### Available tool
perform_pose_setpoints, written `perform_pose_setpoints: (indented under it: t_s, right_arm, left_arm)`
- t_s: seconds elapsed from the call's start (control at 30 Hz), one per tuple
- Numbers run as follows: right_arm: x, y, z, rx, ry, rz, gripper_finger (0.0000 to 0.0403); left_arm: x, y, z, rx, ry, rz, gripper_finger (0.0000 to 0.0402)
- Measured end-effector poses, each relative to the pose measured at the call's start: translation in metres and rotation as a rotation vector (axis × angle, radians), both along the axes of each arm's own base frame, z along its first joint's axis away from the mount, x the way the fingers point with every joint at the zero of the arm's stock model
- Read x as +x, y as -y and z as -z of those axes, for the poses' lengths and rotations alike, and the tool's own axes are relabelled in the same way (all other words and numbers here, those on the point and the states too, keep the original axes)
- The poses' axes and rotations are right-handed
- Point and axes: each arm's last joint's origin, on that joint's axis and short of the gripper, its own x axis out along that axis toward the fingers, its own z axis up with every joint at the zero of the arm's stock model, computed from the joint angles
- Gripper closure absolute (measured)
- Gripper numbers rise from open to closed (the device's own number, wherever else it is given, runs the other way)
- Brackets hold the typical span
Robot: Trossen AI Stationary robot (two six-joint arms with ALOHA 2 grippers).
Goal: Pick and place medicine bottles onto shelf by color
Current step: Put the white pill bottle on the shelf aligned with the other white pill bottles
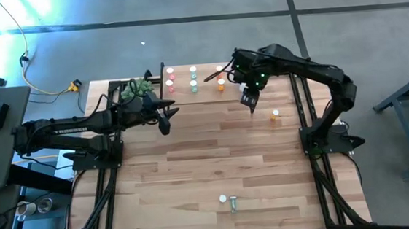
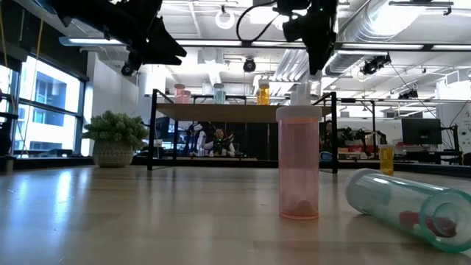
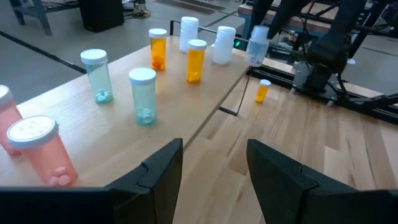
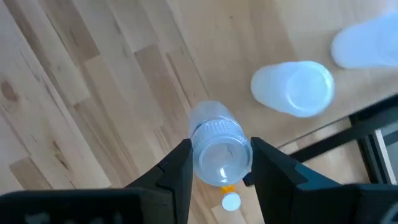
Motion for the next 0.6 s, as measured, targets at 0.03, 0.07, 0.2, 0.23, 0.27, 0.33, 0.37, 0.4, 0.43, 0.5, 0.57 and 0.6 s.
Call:
perform_pose_setpoints:
  t_s: [0.03, 0.07, 0.2, 0.23, 0.27, 0.33, 0.37, 0.4, 0.43, 0.5, 0.57, 0.6]
  right_arm:
    - [0.002, 0.001, 0.002, 0.003, -0.007, -0.001, 0.0283]
    - [0.003, 0.002, 0.004, 0.006, -0.014, -0.002, 0.0283]
    - [0.007, 0.005, 0.01, -0.018, -0.048, 0.005, 0.0283]
    - [0.007, 0.005, 0.011, -0.031, -0.056, 0.002, 0.0283]
    - [0.007, 0.006, 0.011, -0.036, -0.06, -0.004, 0.0283]
    - [0.008, 0.007, 0.012, -0.037, -0.062, -0.003, 0.0283]
    - [0.007, 0.008, 0.012, -0.036, -0.062, -0.002, 0.0283]
    - [0.007, 0.009, 0.012, -0.036, -0.062, 0.001, 0.0283]
    - [0.007, 0.01, 0.012, -0.037, -0.061, 0.005, 0.0283]
    - [0.006, 0.012, 0.012, -0.038, -0.058, 0.012, 0.0283]
    - [0.006, 0.014, 0.011, -0.042, -0.051, 0.018, 0.0283]
    - [0.006, 0.014, 0.011, -0.045, -0.044, 0.02, 0.0283]
  left_arm:
    - [0.0, 0.0, 0.0, 0.0, 0.0, -0.001, 0.0232]
    - [0.0, 0.0, 0.0, 0.0, 0.0, -0.001, 0.0232]
    - [0.0, 0.0, 0.0, 0.0, 0.0, 0.0, 0.0232]
    - [0.0, 0.0, 0.0, 0.0, 0.0, 0.0, 0.0232]
    - [0.0, 0.0, 0.0, 0.0, 0.0, 0.0, 0.0232]
    - [0.0, 0.0, 0.0, 0.0, 0.001, 0.0, 0.0232]
    - [0.0, 0.0, 0.0, 0.0, 0.0, 0.0, 0.0232]
    - [0.0, 0.0, 0.0, 0.0, 0.001, 0.0, 0.0232]
    - [0.0, 0.0, 0.0, 0.0, 0.001, 0.0, 0.0232]
    - [0.0, 0.0, 0.0, 0.0, 0.001, 0.0, 0.0232]
    - [0.0, 0.0, 0.0, 0.0, 0.0, 0.0, 0.0232]
    - [0.0, 0.0, 0.0, 0.0, 0.001, 0.0, 0.0232]
